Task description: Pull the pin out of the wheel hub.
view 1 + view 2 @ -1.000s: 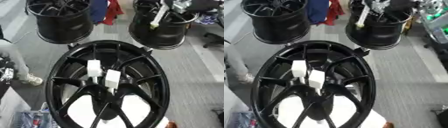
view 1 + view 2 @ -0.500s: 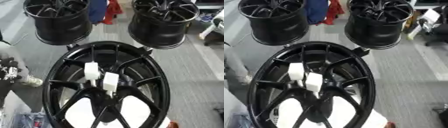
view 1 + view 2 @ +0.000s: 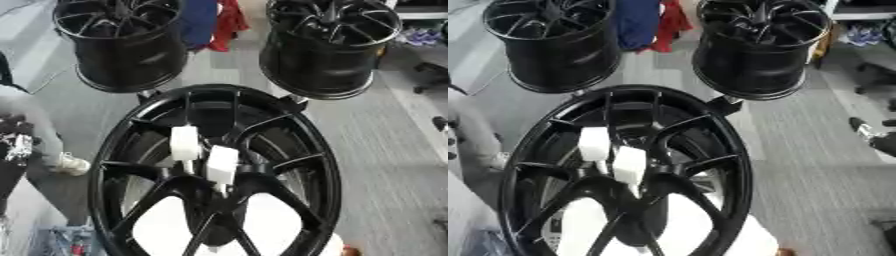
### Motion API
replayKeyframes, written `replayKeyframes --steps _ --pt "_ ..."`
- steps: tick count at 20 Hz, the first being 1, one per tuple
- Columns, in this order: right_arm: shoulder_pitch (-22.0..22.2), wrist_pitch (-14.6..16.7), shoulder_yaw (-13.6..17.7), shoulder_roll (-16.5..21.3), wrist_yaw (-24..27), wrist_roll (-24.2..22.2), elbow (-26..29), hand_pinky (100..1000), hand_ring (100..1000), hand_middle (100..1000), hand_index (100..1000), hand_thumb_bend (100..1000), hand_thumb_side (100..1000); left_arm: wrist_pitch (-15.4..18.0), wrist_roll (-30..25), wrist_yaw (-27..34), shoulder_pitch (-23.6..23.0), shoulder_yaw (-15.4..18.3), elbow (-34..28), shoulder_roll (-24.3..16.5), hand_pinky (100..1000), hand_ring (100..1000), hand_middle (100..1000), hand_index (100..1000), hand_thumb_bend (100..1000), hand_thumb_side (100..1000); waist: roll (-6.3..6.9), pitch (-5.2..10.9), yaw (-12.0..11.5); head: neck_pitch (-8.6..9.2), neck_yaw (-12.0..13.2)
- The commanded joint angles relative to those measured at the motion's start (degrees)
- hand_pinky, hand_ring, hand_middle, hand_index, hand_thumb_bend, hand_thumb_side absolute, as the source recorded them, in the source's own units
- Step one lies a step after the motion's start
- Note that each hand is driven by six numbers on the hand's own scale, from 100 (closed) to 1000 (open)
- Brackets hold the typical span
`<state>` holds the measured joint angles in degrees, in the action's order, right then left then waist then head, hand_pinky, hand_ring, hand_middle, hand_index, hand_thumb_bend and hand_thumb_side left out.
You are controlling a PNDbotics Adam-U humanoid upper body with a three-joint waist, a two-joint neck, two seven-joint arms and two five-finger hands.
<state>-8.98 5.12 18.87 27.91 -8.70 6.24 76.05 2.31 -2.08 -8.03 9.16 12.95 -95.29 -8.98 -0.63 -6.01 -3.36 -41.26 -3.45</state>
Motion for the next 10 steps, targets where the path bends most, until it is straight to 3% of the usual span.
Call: replayKeyframes --steps 1,5,10 --pt "2.70 2.98 0.43 -1.66 2.93 3.36 6.20 646 703 781 858 473 305 0.15 -0.54 0.22 0.43 -0.42 -0.97 -0.48 524 626 672 800 147 549 -0.08 0.76 -0.40 0.06 -0.56" --pt "5.22 5.85 -4.33 -4.29 6.90 7.35 12.68 622 658 733 820 432 261 0.22 -0.81 0.32 0.62 -0.69 -0.94 -0.17 524 626 673 800 149 550 -0.09 0.46 -0.82 0.22 -0.92" --pt "6.48 5.25 -11.51 -6.47 11.40 8.53 20.64 612 636 709 813 402 241 0.40 -1.28 0.45 0.83 -1.06 -0.90 0.10 525 626 672 799 151 550 -0.02 0.27 -1.07 0.41 -0.91"
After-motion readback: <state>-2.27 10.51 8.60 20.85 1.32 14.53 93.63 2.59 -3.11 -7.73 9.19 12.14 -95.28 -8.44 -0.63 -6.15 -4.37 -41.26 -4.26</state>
